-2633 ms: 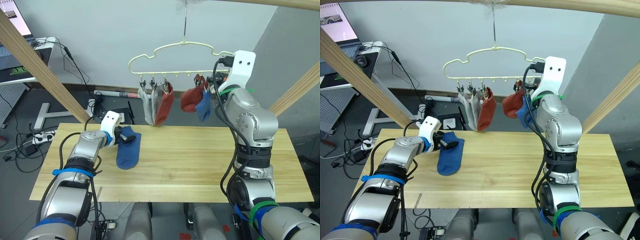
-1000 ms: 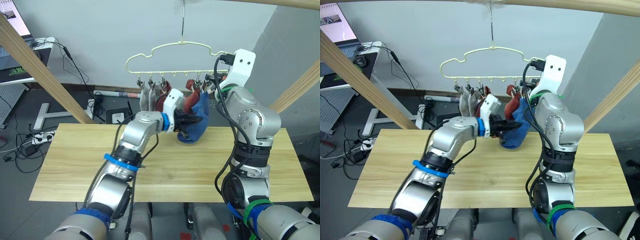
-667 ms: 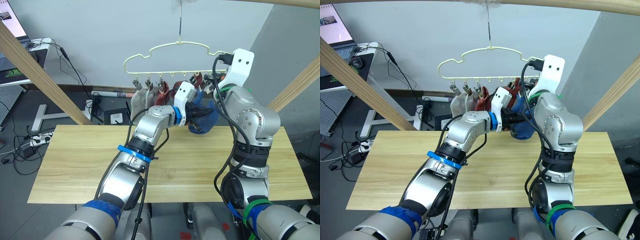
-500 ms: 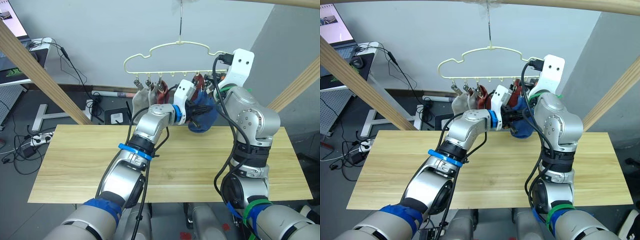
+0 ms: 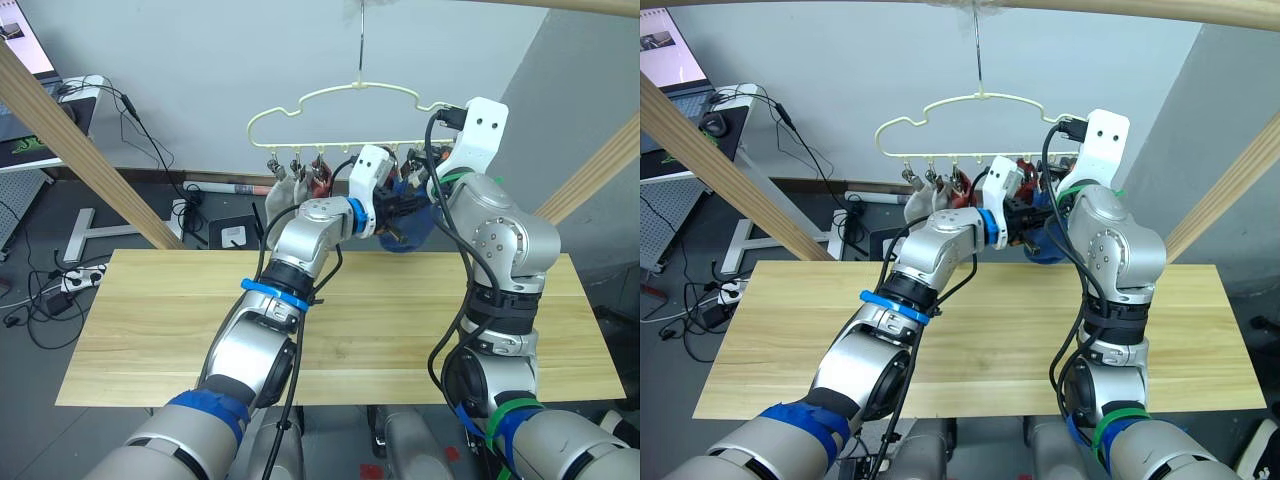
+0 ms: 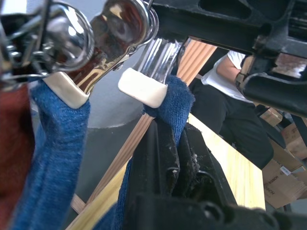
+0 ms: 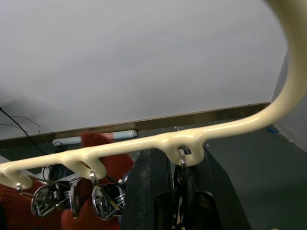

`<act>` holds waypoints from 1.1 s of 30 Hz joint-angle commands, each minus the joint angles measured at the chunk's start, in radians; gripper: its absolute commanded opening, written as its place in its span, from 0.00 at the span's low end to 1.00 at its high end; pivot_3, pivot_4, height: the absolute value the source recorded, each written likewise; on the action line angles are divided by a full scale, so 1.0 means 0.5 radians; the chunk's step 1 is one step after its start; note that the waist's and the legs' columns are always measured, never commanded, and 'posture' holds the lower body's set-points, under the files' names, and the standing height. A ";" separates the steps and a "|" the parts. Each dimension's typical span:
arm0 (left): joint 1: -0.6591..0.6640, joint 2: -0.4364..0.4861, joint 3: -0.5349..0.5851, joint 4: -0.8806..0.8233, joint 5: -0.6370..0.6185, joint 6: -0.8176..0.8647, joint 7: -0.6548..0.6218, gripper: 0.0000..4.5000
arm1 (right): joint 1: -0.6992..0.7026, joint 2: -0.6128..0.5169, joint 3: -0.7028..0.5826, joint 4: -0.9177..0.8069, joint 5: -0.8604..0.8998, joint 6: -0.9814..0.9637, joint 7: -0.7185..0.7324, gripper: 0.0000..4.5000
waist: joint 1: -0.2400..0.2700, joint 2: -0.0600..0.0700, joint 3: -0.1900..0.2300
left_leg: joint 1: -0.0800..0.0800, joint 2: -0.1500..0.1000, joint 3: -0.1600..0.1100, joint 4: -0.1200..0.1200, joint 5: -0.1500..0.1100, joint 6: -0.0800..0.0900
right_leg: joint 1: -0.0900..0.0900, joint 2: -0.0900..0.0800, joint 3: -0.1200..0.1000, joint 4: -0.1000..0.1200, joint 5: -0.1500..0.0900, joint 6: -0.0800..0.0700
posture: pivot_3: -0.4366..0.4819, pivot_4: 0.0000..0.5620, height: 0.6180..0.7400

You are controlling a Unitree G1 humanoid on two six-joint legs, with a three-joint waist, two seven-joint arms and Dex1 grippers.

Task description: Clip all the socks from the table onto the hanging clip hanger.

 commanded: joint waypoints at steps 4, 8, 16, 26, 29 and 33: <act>-0.071 -0.018 0.020 -0.013 -0.007 -0.055 -0.003 0.00 | -0.040 0.001 0.011 -0.120 0.023 0.007 0.008 0.28 | 0.000 0.000 0.000 | 0.000 0.000 0.000 0.000 0.000 0.000 | 0.000 0.000 0.000 0.000 0.000 0.000 | 0.49 0.43 1.00; -0.075 -0.016 0.018 -0.004 0.001 -0.063 0.001 0.00 | -0.039 -0.003 0.021 -0.124 0.008 0.017 0.001 0.62 | 0.000 0.000 0.000 | 0.000 0.000 0.000 0.000 0.000 0.000 | 0.000 0.000 0.000 0.000 0.000 0.000 | 0.49 0.43 1.00; -0.028 0.008 -0.011 -0.051 0.027 -0.068 -0.004 0.37 | 0.029 -0.025 0.047 -0.237 0.030 0.093 0.049 0.70 | 0.000 0.000 0.000 | 0.000 0.000 0.000 0.000 0.000 0.000 | 0.000 0.000 0.000 0.000 0.000 0.000 | 0.49 0.43 1.00; 0.290 0.141 -0.109 -0.495 0.008 0.098 -0.123 0.99 | 0.486 -0.375 0.245 -0.842 0.159 0.463 0.383 0.70 | -0.002 0.001 0.000 | 0.000 0.000 0.000 0.000 0.000 0.000 | 0.000 0.000 0.001 0.000 0.000 0.000 | 0.45 0.40 1.00; 0.512 0.233 -0.109 -0.780 -0.040 0.216 -0.144 0.99 | 0.707 -0.504 0.279 -1.060 0.198 0.528 0.478 0.70 | -0.012 0.002 -0.001 | 0.000 0.001 -0.001 0.001 0.000 0.000 | 0.000 0.000 0.001 0.001 0.000 0.000 | 0.43 0.38 1.00; 0.889 0.405 -0.071 -1.091 -0.029 0.327 -0.075 0.99 | 1.136 -0.612 0.294 -1.282 0.176 0.410 0.560 0.70 | -0.025 0.011 -0.013 | 0.002 0.001 -0.001 0.001 0.000 -0.001 | 0.002 0.000 0.001 0.001 0.000 0.000 | 0.42 0.37 1.00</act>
